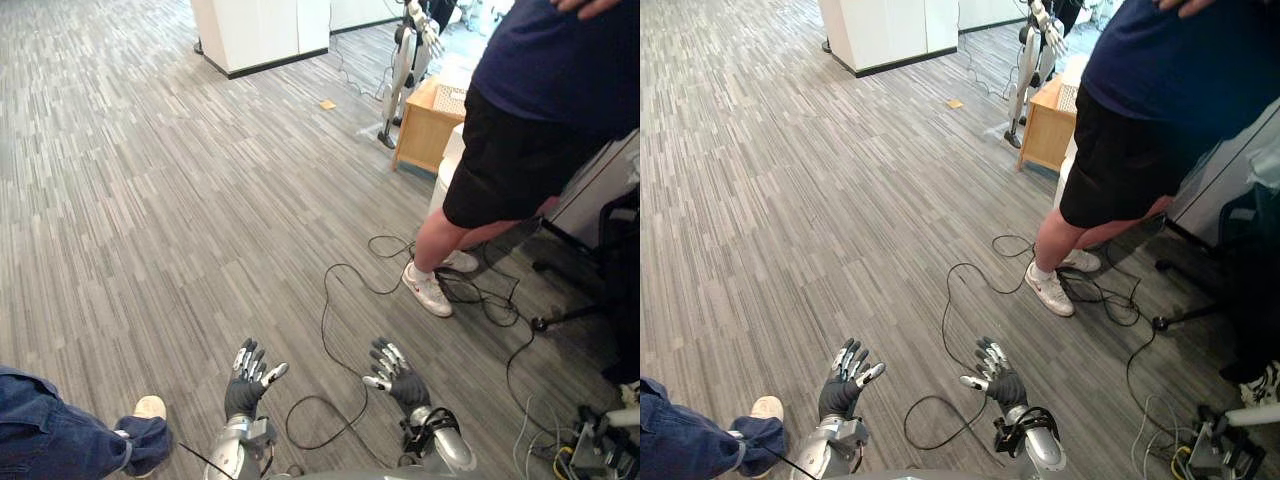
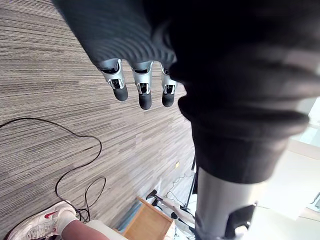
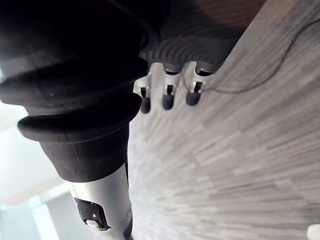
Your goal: Organize washtable
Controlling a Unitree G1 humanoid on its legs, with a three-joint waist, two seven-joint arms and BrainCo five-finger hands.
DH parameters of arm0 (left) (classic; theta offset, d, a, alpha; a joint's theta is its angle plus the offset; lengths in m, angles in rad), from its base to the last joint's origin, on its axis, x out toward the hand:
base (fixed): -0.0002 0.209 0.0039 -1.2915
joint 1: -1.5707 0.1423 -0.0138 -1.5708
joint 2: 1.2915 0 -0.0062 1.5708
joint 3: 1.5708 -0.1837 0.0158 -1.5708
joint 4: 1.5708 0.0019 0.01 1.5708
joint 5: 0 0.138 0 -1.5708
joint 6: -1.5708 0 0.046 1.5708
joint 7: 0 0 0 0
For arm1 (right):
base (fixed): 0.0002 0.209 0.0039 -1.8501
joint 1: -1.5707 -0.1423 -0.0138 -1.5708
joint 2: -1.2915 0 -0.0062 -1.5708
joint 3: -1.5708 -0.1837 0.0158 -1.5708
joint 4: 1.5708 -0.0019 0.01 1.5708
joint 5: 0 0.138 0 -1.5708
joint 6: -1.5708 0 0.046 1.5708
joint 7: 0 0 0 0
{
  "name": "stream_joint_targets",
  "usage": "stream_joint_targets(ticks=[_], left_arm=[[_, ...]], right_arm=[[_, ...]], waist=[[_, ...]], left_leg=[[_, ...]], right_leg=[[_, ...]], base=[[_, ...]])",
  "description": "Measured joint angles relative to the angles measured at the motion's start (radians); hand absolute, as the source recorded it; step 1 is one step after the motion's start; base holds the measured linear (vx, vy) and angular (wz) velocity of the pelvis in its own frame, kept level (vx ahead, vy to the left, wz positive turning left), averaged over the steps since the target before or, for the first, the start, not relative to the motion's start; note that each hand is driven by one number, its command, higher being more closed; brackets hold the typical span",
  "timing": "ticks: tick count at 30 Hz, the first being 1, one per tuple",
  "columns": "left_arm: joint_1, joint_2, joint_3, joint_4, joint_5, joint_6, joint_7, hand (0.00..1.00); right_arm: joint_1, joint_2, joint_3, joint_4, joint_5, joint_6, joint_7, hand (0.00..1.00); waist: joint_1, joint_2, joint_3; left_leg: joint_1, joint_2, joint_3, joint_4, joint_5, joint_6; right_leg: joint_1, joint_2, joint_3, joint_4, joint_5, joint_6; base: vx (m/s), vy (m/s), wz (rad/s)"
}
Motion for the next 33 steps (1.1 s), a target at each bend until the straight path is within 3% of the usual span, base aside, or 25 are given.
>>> stream_joint_targets(ticks=[4,7,8,14,25,33], left_arm=[[-0.002,-0.018,0.000,0.029,0.000,0.001,0.001,0.00],[-0.002,-0.028,0.000,0.041,0.002,0.001,0.001,0.00],[0.020,-0.093,-0.003,-0.010,0.011,0.018,0.003,0.00],[0.019,-0.093,-0.001,-0.010,0.011,0.018,0.004,0.00],[0.005,-0.096,0.077,0.010,-0.004,0.040,0.095,0.00],[-0.005,-0.078,0.081,0.040,-0.020,0.039,0.113,0.00]], right_arm=[[-0.011,-0.008,0.002,0.038,-0.015,0.000,-0.001,0.00],[-0.010,-0.011,0.002,0.061,-0.018,0.000,-0.002,0.00],[0.075,0.001,0.039,-0.022,0.003,-0.001,-0.003,0.00],[0.075,0.001,0.034,-0.022,0.004,-0.001,-0.006,0.00],[0.076,0.053,-0.120,-0.019,0.083,0.011,-0.163,0.00],[0.060,0.054,-0.118,0.016,0.081,0.022,-0.176,0.00]], waist=[[0.000,0.000,-0.001],[0.002,0.007,-0.007],[0.028,0.039,0.008],[0.029,0.040,0.009],[0.063,0.027,0.014],[0.070,0.018,0.025]], left_leg=[[0.002,0.010,0.007,-0.014,0.023,-0.015],[0.014,0.011,0.006,-0.073,0.075,-0.019],[0.036,0.092,-0.006,-0.213,0.187,-0.083],[0.035,0.091,-0.009,-0.213,0.187,-0.083],[0.057,0.062,-0.068,-0.207,0.193,-0.074],[0.019,0.058,-0.067,-0.206,0.183,-0.065]], right_leg=[[0.002,0.008,-0.007,-0.023,0.000,0.000],[-0.004,0.013,-0.029,-0.038,-0.001,0.000],[0.003,0.103,-0.025,-0.085,-0.026,-0.004],[0.005,0.101,-0.034,-0.085,-0.027,-0.003],[0.067,0.063,-0.141,-0.084,-0.049,0.008],[0.045,0.038,-0.235,-0.080,-0.068,0.007]], base=[[-0.11,-0.085,-0.09],[-0.13,-0.090,0.00],[-0.07,-0.044,-0.01],[0.00,0.000,0.02],[0.00,0.014,0.22],[0.00,0.003,0.11]])
